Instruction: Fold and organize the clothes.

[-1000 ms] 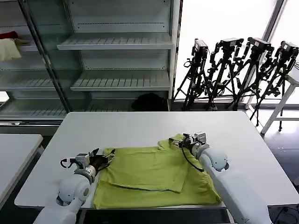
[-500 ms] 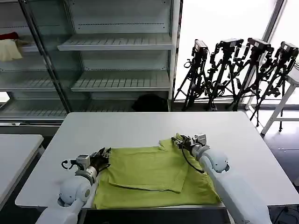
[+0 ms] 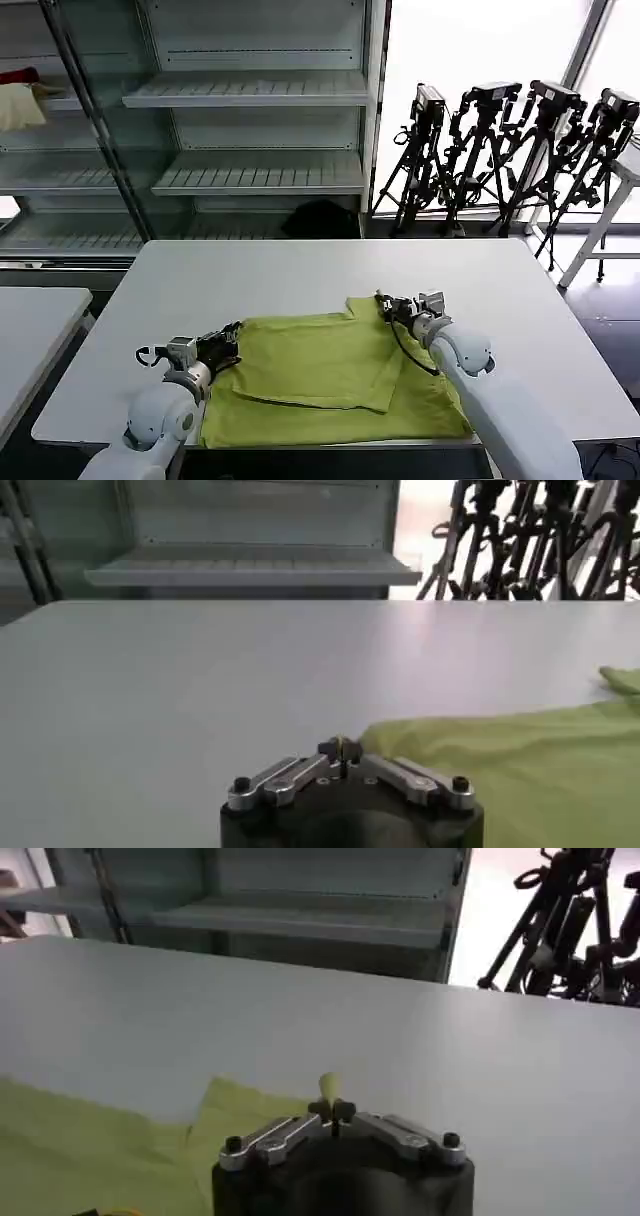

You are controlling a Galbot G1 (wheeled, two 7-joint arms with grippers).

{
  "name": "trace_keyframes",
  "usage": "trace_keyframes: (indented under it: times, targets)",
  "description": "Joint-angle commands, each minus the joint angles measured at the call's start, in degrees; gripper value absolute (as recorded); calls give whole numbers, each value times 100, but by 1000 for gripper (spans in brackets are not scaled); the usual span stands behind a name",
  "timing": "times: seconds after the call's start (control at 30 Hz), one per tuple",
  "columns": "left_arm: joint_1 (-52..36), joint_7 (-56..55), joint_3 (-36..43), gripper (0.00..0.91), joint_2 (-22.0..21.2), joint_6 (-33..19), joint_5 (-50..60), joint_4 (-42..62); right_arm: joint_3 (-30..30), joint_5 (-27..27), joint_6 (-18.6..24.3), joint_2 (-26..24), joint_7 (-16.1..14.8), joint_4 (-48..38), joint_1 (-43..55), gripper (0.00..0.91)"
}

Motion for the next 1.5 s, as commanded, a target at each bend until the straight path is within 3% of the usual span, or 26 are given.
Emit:
trace_keyframes:
  times: [0.03, 0.57, 0.97, 1.13, 1.33, 1.5]
  targets:
    - [57, 53, -33, 0, 57, -347, 14, -211, 16, 116, 222, -80, 111, 337, -43, 0]
    - [821, -82, -385, 0, 562, -265, -202, -1393, 448, 325, 495, -932, 131, 1918, -1164, 0]
    - [1803, -210, -680, 0, 618, -294, -55, -2321, 698, 228, 790, -1423, 163, 3005, -2394, 0]
    - [2216, -168, -720, 0, 606, -315, 253, -2471, 1016, 343, 859, -1767, 112, 3327, -2810, 0]
    - [2361, -172, -744, 0, 585, -320, 490, -2391, 1826, 523, 934, -2103, -46, 3670, -3569, 0]
    - [2349, -199, -752, 0, 592, -277, 741, -2293, 2208, 497, 1049, -2150, -99, 3703, -4129, 0]
